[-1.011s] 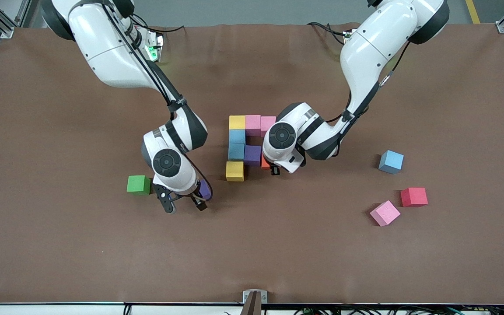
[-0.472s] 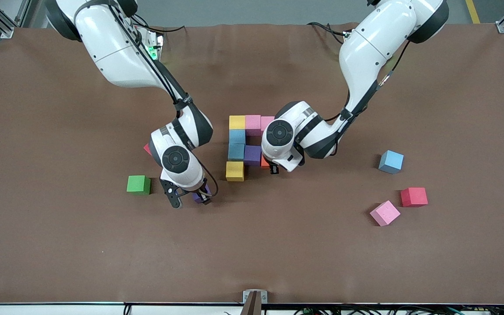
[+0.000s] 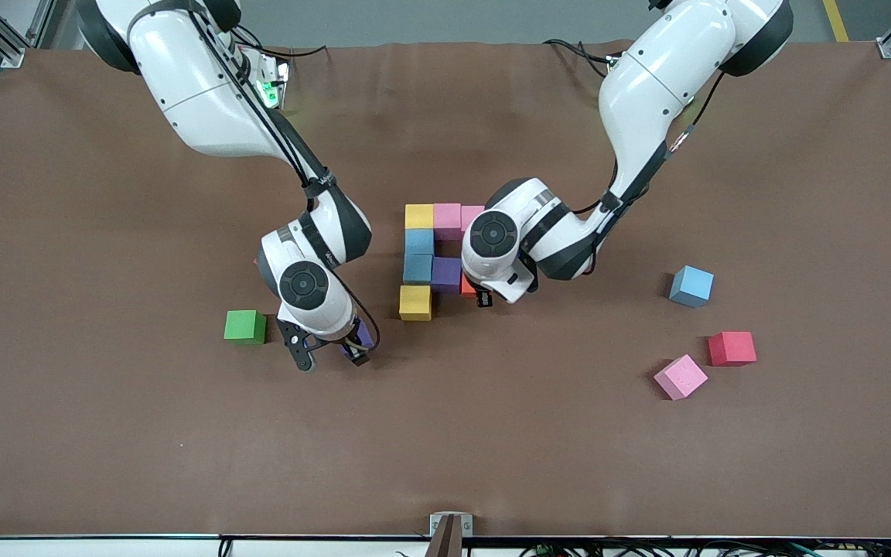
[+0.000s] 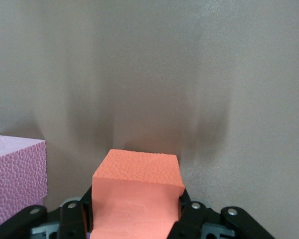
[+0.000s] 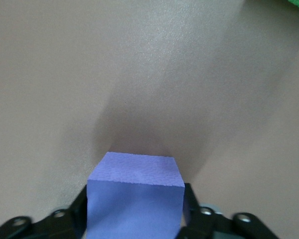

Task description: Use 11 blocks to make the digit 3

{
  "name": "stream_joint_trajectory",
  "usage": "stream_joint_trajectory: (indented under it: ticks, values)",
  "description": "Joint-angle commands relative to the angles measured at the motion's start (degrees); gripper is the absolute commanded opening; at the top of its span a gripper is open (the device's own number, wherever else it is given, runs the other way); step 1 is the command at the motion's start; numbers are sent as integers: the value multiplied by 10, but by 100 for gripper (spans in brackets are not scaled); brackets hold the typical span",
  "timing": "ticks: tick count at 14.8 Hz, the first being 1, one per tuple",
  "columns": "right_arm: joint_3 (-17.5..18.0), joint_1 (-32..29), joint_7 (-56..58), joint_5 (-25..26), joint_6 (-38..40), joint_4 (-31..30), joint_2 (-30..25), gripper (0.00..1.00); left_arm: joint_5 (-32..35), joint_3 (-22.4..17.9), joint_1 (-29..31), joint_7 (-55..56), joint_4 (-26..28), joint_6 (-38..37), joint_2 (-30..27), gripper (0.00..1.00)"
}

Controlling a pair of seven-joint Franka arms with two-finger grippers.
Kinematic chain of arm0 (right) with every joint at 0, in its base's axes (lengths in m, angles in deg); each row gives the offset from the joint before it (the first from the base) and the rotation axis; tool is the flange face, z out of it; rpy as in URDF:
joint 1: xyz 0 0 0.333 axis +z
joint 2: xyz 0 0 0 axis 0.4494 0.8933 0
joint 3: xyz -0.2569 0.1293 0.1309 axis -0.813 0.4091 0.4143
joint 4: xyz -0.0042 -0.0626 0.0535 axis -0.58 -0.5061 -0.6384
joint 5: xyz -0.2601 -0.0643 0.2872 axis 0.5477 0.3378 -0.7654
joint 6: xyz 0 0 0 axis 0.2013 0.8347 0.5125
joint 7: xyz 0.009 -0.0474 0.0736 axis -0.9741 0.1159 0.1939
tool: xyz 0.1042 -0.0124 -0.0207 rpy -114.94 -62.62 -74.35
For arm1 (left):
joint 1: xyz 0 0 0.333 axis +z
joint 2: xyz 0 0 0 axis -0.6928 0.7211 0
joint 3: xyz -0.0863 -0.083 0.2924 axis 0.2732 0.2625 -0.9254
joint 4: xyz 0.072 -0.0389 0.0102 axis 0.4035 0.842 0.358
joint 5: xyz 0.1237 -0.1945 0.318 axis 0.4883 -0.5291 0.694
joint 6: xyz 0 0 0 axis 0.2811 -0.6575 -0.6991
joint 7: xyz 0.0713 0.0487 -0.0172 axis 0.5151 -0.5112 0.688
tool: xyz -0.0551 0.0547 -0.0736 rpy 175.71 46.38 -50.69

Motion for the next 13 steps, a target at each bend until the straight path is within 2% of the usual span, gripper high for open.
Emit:
stream_joint_trajectory:
  ticks: [1,2,4,10,12,13]
  values:
    - [5,-4,23,-1,-4,-12,-11,36,6,-2,-6,14,22,3,-6,16]
    - [5,-3,37,-1,-4,-11,-11,16,6,-2,-6,14,23,2,-5,16]
    - [5,4,120,1,-3,-10,-11,3,6,-2,-7,22,22,2,-2,17]
    - [8,16,372,1,-3,8,-12,0,5,-2,-14,29,22,2,-2,20]
    - [8,17,444,0,-4,16,-12,0,5,-2,-14,29,22,2,-2,30]
    - [8,19,469,2,-3,21,-12,0,5,-2,-14,29,22,2,-2,44]
